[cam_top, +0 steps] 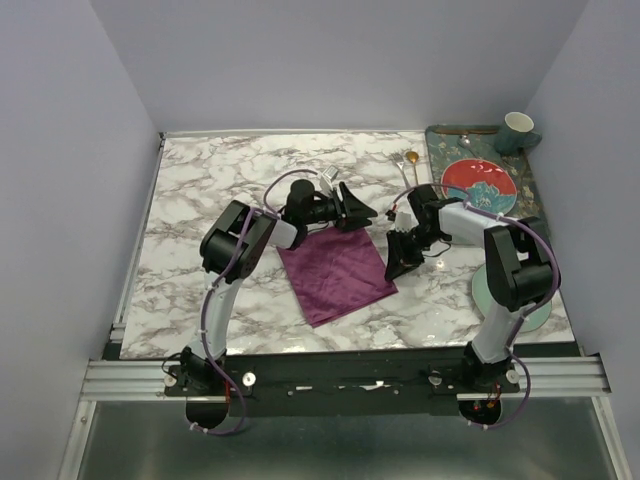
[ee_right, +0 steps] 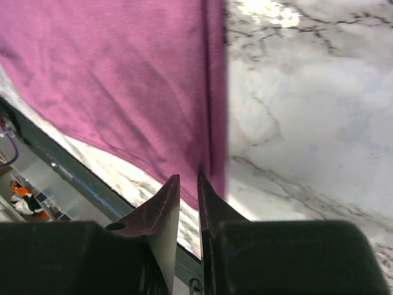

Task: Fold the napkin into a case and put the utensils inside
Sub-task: Smooth out the square-folded napkin at the center of the board.

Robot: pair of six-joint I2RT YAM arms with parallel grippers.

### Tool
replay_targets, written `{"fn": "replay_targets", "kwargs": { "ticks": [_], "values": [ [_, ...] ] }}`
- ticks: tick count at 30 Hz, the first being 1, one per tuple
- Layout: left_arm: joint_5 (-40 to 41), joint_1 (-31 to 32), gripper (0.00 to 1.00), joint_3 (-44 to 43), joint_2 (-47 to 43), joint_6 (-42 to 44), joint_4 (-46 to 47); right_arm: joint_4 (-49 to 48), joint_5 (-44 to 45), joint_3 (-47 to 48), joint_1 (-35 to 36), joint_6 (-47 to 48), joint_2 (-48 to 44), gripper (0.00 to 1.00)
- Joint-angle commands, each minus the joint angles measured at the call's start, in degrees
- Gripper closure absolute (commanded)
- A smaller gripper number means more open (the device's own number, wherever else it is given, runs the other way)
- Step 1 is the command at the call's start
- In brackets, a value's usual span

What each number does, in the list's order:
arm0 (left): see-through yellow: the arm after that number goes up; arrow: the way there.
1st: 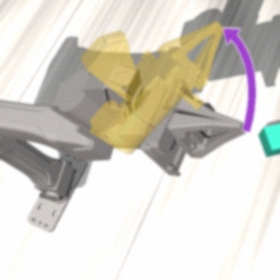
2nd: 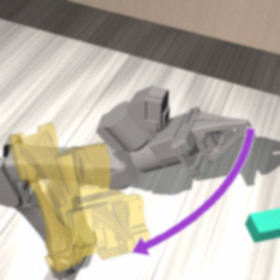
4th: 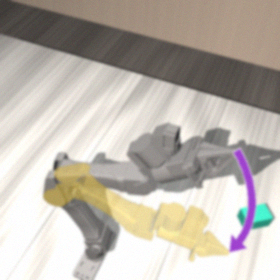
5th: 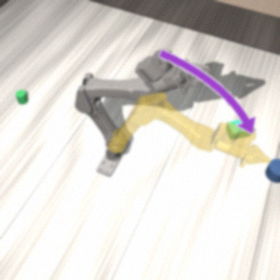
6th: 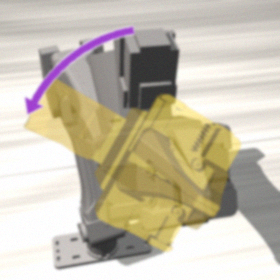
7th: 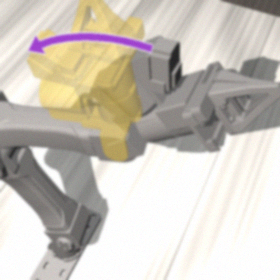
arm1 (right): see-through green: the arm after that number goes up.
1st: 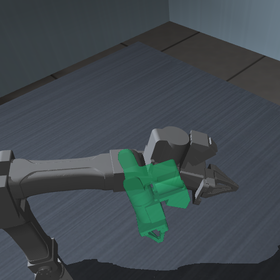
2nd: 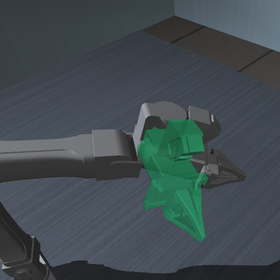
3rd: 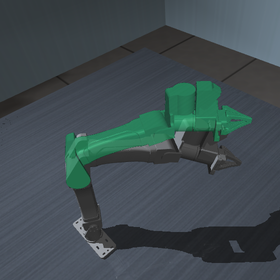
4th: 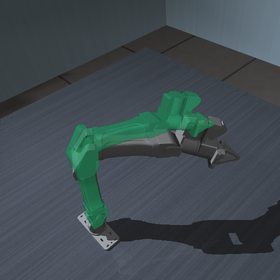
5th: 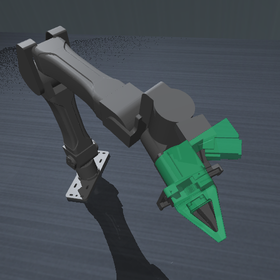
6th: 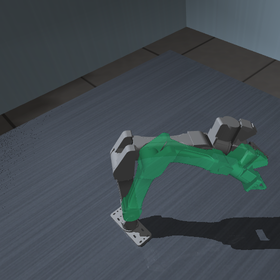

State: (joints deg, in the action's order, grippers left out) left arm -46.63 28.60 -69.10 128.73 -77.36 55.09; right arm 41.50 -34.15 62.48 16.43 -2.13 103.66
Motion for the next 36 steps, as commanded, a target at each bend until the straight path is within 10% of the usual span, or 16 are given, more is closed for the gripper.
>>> {"fn": "replay_targets", "kwargs": {
  "ticks": [1,15,27,32,36],
  "values": [
    [7.6,0.8,0.34,-1.5,2.1,-0.6,1.9,-1.4,4.7,1.0,0.1,-1.3,2.6,0.8],
    [17.3,0.7,0.36,-7.1,8.3,2.7,-14.1,0.7,7.4,1.8,0.2,-0.8,5.9,0.83],
    [15.1,-3.7,0.36,-5.8,7.2,3.1,-9.3,0.9,6.0,2.1,0.2,0.5,5.9,0.83],
    [8.2,-6.3,0.35,-4.4,-4.0,14.0,-12.4,3.4,4.8,7.9,0.2,3.4,6.1,0.79],
    [5.9,-12.1,0.36,-3.2,-15.0,35.0,-35.6,5.7,8.7,14.7,0.2,7.2,5.6,0.75]
  ]
}}
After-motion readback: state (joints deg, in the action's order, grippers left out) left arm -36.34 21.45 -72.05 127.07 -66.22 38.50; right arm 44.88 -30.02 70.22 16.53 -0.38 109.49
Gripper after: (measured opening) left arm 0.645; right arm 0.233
